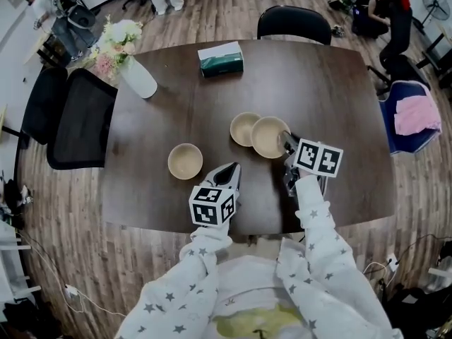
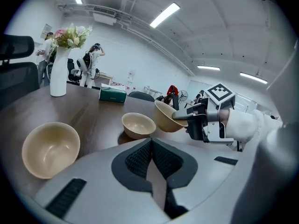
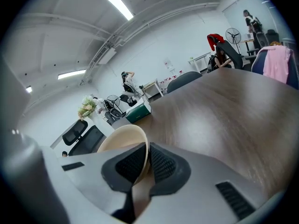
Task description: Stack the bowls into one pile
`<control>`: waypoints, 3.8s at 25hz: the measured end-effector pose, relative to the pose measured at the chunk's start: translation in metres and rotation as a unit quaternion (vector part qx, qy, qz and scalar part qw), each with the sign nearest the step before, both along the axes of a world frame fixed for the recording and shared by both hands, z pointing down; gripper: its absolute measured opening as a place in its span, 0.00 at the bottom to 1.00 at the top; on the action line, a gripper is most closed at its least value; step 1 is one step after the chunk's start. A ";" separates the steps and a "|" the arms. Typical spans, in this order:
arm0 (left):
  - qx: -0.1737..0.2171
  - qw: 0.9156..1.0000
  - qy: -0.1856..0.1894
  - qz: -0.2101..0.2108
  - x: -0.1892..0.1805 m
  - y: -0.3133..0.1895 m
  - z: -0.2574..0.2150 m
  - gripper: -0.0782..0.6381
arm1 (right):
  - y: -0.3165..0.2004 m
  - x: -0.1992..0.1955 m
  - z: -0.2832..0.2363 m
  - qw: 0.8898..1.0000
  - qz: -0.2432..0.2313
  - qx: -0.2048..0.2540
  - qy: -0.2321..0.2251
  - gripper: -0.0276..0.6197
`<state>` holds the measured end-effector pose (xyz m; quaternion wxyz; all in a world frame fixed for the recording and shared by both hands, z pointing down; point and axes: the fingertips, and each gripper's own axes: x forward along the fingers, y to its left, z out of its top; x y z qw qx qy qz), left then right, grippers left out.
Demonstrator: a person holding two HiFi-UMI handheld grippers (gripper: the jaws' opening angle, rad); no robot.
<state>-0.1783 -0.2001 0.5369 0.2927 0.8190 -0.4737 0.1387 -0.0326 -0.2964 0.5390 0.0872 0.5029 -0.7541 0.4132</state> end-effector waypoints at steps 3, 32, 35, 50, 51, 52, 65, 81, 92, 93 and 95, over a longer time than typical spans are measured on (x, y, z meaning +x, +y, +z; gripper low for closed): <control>0.001 1.000 -0.004 0.017 -0.002 -0.003 0.002 0.15 | -0.004 -0.009 -0.002 1.000 0.013 0.006 0.001 0.10; -0.036 0.999 0.007 -0.037 -0.018 -0.030 0.019 0.15 | -0.047 -0.068 0.031 0.995 -0.040 0.006 0.094 0.10; -0.037 0.999 0.009 -0.038 -0.017 -0.028 0.020 0.15 | -0.046 -0.071 0.032 0.993 -0.052 0.014 0.101 0.10; -0.026 0.999 0.015 -0.042 -0.015 -0.022 0.011 0.15 | -0.043 -0.066 0.015 0.985 -0.056 0.059 0.149 0.29; -0.025 0.999 0.015 -0.042 -0.016 -0.022 0.011 0.15 | -0.042 -0.065 0.015 0.986 -0.054 0.059 0.148 0.29; -0.023 0.999 0.015 -0.042 -0.016 -0.022 0.010 0.15 | -0.041 -0.064 0.013 0.986 -0.052 0.061 0.144 0.29; 0.001 0.997 0.009 -0.080 -0.032 -0.004 -0.009 0.15 | -0.006 -0.063 -0.014 0.988 -0.063 0.106 0.097 0.11; 0.029 0.980 -0.002 -0.199 -0.086 0.036 -0.021 0.15 | 0.027 -0.127 -0.024 0.979 -0.163 0.118 0.022 0.10; 0.009 0.976 -0.006 -0.218 -0.136 0.050 -0.013 0.15 | 0.041 -0.204 -0.021 0.970 -0.217 0.108 -0.021 0.10; 0.007 0.976 -0.006 -0.218 -0.141 0.050 -0.012 0.15 | 0.042 -0.210 -0.018 0.969 -0.221 0.104 -0.021 0.10; 0.001 0.976 -0.007 -0.217 -0.151 0.051 -0.009 0.15 | 0.045 -0.223 -0.011 0.969 -0.227 0.094 -0.018 0.11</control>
